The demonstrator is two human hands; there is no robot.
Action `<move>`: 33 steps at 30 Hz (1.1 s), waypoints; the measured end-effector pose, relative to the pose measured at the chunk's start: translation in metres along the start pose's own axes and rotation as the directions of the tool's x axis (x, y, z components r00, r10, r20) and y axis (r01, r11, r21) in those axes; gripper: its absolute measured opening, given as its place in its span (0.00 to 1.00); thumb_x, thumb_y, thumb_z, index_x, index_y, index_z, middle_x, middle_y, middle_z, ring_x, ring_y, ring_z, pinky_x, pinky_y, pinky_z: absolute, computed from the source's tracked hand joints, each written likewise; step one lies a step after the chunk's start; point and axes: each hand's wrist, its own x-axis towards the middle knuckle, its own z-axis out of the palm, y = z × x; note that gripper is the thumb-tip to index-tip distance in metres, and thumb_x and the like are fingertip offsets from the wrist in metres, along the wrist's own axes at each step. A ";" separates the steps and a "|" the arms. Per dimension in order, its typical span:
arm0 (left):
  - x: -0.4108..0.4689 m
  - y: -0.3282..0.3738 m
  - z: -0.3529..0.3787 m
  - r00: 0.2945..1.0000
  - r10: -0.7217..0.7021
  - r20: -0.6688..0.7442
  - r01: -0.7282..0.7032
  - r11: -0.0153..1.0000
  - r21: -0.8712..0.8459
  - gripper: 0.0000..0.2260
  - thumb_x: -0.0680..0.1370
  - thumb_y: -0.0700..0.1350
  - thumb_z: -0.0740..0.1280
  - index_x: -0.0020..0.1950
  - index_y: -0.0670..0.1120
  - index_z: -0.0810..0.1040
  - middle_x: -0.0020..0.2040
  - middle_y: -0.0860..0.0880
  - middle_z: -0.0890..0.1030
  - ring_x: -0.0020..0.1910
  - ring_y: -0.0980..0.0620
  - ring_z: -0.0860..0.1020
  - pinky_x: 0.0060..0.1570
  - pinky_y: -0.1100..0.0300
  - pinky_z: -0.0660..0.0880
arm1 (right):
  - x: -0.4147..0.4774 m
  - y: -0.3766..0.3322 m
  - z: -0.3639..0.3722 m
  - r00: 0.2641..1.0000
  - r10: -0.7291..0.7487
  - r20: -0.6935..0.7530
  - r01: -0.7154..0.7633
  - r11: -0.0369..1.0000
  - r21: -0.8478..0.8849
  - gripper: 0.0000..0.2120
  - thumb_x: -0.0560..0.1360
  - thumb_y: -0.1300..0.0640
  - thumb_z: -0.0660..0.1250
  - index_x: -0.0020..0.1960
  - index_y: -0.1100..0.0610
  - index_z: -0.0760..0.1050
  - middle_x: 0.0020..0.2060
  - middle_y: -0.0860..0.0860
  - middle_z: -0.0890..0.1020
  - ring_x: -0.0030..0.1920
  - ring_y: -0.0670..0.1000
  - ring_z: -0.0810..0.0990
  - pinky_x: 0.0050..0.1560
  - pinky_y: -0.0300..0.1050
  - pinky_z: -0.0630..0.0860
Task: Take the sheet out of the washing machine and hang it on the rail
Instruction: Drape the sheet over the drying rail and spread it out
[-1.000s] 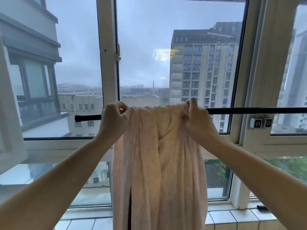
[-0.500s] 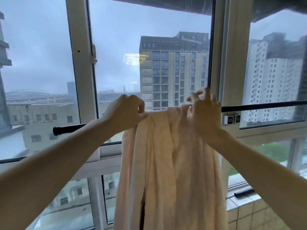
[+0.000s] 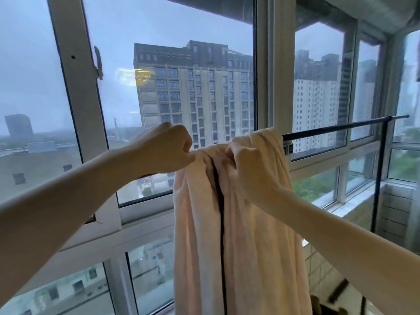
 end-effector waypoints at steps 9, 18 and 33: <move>0.009 -0.013 -0.005 0.997 0.004 0.072 -0.003 1.000 -0.020 0.14 0.75 0.48 0.65 0.31 0.47 0.68 0.29 0.51 0.68 0.31 0.53 0.66 0.31 0.61 0.62 | 0.058 0.029 -0.015 0.883 0.454 0.115 -0.464 0.815 0.348 0.03 0.76 0.56 0.67 0.47 0.53 0.80 0.41 0.49 0.82 0.46 0.51 0.82 0.50 0.52 0.81; 0.049 -0.005 0.012 0.980 0.200 -0.011 -0.193 0.928 -0.319 0.09 0.72 0.48 0.73 0.51 0.52 0.81 0.48 0.58 0.81 0.46 0.59 0.78 0.51 0.62 0.74 | 0.072 0.015 -0.018 0.783 0.498 0.374 -0.595 0.422 0.684 0.03 0.78 0.63 0.64 0.50 0.58 0.76 0.47 0.57 0.81 0.49 0.54 0.81 0.52 0.50 0.80; 0.079 -0.014 0.020 0.998 0.058 0.036 -0.028 0.830 -0.557 0.07 0.77 0.39 0.66 0.41 0.44 0.81 0.35 0.51 0.77 0.35 0.55 0.75 0.38 0.66 0.72 | 0.045 -0.013 -0.021 0.975 0.211 0.075 -0.222 0.954 0.199 0.15 0.73 0.39 0.65 0.45 0.50 0.75 0.39 0.45 0.78 0.39 0.42 0.77 0.34 0.32 0.66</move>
